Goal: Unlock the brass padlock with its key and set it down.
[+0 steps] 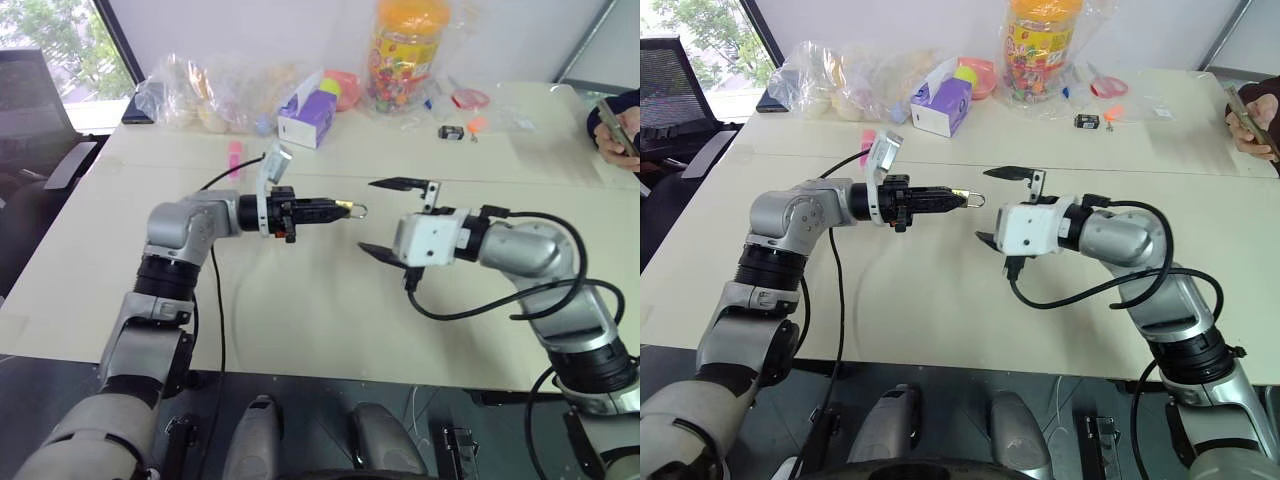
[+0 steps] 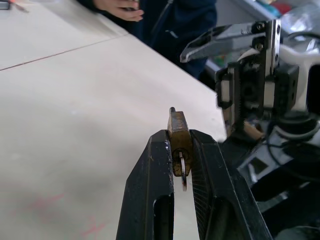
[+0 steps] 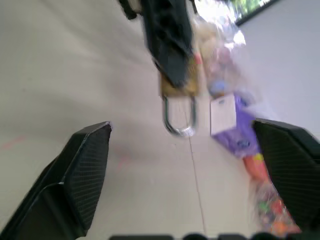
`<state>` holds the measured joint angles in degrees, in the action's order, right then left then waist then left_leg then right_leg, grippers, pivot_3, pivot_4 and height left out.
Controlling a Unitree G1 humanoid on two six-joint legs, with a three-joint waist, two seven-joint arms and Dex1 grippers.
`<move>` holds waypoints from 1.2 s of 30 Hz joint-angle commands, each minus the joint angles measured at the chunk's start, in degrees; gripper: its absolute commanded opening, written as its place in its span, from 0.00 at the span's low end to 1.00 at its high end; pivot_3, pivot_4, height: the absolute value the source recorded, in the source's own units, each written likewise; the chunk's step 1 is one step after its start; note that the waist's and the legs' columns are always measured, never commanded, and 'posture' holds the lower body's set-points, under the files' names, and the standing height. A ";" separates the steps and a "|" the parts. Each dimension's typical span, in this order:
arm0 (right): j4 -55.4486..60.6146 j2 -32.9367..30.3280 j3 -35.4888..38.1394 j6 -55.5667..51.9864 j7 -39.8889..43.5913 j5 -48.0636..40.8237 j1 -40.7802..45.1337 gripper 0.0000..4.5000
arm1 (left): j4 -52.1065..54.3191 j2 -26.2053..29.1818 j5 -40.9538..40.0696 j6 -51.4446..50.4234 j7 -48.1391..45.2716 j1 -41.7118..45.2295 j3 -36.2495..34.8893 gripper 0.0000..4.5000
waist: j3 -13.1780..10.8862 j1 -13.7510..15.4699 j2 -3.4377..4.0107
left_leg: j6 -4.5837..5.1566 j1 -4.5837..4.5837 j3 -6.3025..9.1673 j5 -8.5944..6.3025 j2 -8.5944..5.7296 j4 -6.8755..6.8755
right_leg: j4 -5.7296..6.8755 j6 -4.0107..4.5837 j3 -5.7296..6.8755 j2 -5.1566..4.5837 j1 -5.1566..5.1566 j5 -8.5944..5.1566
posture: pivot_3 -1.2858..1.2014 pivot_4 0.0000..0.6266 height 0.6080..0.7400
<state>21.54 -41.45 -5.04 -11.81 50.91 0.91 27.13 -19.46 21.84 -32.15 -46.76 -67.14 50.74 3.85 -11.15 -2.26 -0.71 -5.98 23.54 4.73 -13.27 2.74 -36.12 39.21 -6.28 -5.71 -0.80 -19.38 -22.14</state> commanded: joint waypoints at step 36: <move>3.83 6.67 9.40 -41.63 -12.57 -38.52 1.45 0.01 | 6.76 2.75 -2.27 -0.15 -8.92 1.87 0.88 0.00 | 0.00 -0.18 0.01 | 0.02 0.05 -0.01 -0.01 0.01 0.10 | -0.06 0.00 0.00 0.02 -0.08 0.00 | 0.52 0.24 1.00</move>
<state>24.24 -34.25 4.16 -54.52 37.64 -36.98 28.47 -13.63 24.58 -33.51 -47.40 -76.21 51.57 5.85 -11.16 -2.43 -0.71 -5.96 23.59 4.72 -13.27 2.75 -36.02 39.16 -6.28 -5.71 -0.78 -19.46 -22.14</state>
